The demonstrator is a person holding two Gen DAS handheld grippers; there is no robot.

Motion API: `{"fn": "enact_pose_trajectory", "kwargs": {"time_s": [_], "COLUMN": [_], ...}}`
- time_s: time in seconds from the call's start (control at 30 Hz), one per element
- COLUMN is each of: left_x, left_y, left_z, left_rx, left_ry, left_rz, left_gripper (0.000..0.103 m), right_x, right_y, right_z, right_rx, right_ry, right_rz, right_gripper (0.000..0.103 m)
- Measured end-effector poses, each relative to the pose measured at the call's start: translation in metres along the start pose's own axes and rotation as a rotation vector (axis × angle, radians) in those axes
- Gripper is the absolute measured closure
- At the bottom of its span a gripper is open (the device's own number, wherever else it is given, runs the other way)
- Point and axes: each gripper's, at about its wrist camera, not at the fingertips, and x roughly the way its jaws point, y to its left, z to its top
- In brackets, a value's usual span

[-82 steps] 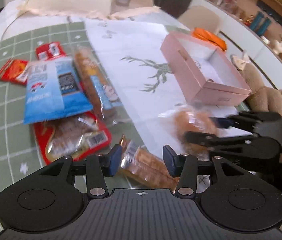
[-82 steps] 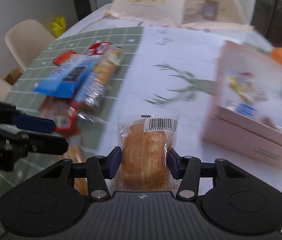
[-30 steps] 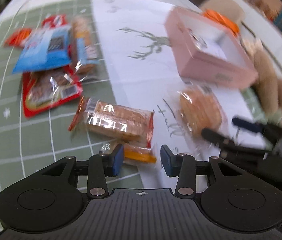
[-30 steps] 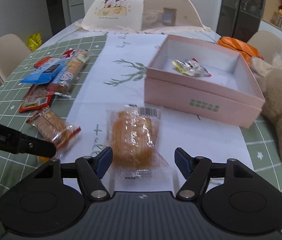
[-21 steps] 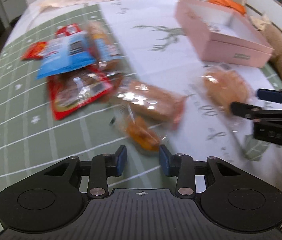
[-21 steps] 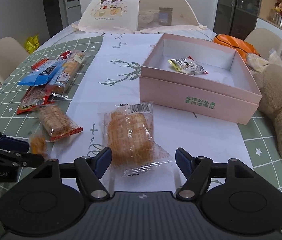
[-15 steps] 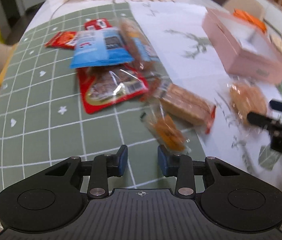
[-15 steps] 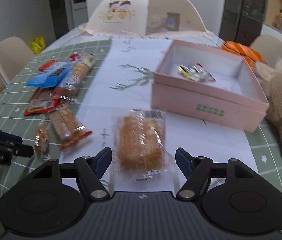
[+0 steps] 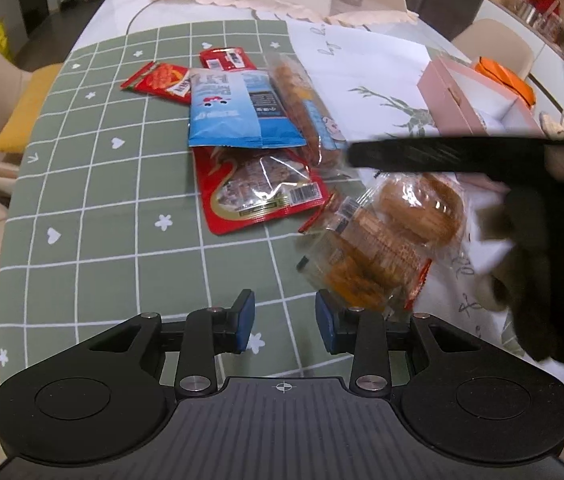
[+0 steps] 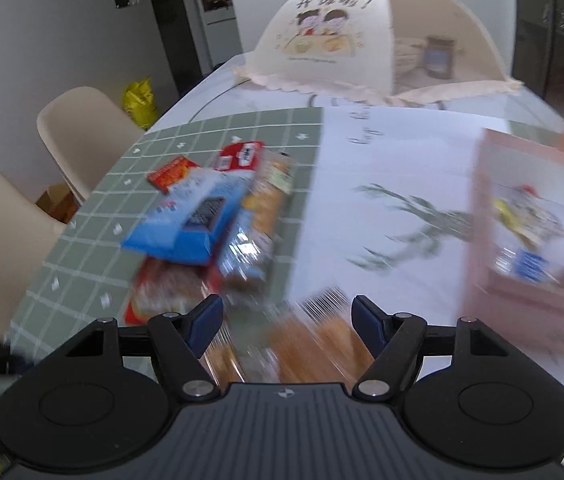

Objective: Organize snacks

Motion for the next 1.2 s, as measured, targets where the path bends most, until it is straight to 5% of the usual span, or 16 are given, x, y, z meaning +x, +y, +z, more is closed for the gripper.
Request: {"fn": "enact_pose_trajectory", "kwargs": {"time_s": [0.13,0.3,0.43,0.73,1.2], "left_x": [0.001,0.01,0.015,0.025,0.055], "left_y": [-0.002,0.0,-0.003,-0.026,-0.064], "left_z": [0.001,0.001,0.002,0.01,0.019], "left_rx": [0.041,0.042,0.053,0.05,0.04], "left_ry": [0.006,0.027,0.037,0.055,0.075], "left_rz": [0.023,0.009,-0.001,-0.072,-0.106], "left_gripper": [0.065,0.065,0.065,0.065,0.062], "right_x": [0.018,-0.001,-0.01,-0.029,-0.077], "right_y": [0.016,0.029,0.019,-0.028,-0.066], "right_z": [0.009,-0.019,-0.041,-0.056,-0.092], "right_rx": [-0.055,-0.222,-0.311,-0.205,0.005], "right_ry": [0.048,0.051,0.019,-0.009,-0.041], "right_rz": [0.02,0.035,-0.095,-0.213,-0.228], "right_gripper": [0.031,0.031,0.032,0.031,0.031]}}
